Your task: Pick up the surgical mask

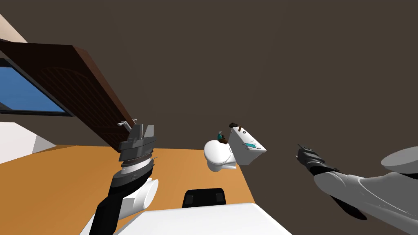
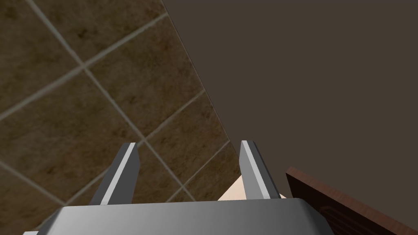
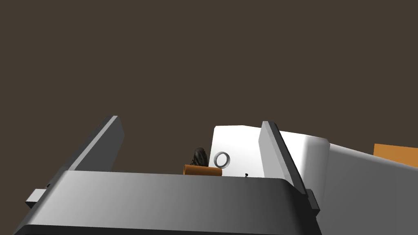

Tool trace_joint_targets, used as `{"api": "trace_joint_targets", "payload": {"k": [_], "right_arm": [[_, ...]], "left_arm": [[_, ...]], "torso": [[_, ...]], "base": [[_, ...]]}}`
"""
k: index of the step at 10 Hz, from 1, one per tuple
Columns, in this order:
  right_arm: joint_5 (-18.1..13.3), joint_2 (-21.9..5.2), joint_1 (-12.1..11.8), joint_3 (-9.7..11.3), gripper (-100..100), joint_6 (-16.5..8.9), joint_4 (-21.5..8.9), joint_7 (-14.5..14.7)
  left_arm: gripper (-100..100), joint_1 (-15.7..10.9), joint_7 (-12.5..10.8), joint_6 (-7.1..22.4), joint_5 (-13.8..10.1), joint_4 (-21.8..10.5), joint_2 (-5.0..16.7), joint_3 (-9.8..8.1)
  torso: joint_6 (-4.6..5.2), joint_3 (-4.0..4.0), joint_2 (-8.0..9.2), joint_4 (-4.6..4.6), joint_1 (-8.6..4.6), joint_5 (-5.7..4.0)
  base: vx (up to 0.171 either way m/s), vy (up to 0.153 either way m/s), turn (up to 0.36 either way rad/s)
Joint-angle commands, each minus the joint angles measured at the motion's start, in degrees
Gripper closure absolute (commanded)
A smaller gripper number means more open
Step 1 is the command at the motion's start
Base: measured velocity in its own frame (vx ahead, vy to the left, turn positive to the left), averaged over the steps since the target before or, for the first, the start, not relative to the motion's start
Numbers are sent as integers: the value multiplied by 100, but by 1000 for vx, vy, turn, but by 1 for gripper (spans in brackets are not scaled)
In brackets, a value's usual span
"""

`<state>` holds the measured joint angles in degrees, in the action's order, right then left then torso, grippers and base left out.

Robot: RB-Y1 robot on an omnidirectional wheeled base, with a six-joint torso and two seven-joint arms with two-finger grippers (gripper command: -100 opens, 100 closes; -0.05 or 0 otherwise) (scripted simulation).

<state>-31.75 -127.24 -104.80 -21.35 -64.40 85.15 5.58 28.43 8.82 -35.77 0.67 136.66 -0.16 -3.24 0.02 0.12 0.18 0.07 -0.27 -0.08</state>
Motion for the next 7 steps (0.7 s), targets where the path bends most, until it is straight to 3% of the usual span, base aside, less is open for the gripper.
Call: {"api": "trace_joint_targets", "payload": {"k": [1,2,3,4,6,7], "right_arm": [[20,-286,-143,-34,-100,-140,-62,-61],[20,-369,-143,-34,-100,-140,-62,-61],[-15,-523,-343,-162,-100,-411,-247,-65],[-15,-692,-393,-162,-100,-487,-247,-65],[-15,-900,-393,-162,-100,-487,-247,-65],[-42,-1067,-604,-289,-100,-768,-425,-67]], "left_arm": [[0,0,0,0,0,0,0,0],[0,0,0,0,0,0,0,0],[0,1,0,0,0,0,0,0],[0,0,0,0,0,0,0,0],[0,0,0,0,0,0,0,0],[0,1,0,0,0,0,0,0]], "torso": [[0,0,0,0,0,0],[1,-3,-6,-1,10,1],[1,-8,-15,-3,20,4],[-1,-5,-8,-2,7,3],[2,-3,-6,-1,5,1],[2,-8,-15,-3,16,4]], "base": [[-36,-23,3],[-5,1,-5],[-45,-41,51],[-72,-66,34],[-21,-23,-3],[-51,-36,50]]}}
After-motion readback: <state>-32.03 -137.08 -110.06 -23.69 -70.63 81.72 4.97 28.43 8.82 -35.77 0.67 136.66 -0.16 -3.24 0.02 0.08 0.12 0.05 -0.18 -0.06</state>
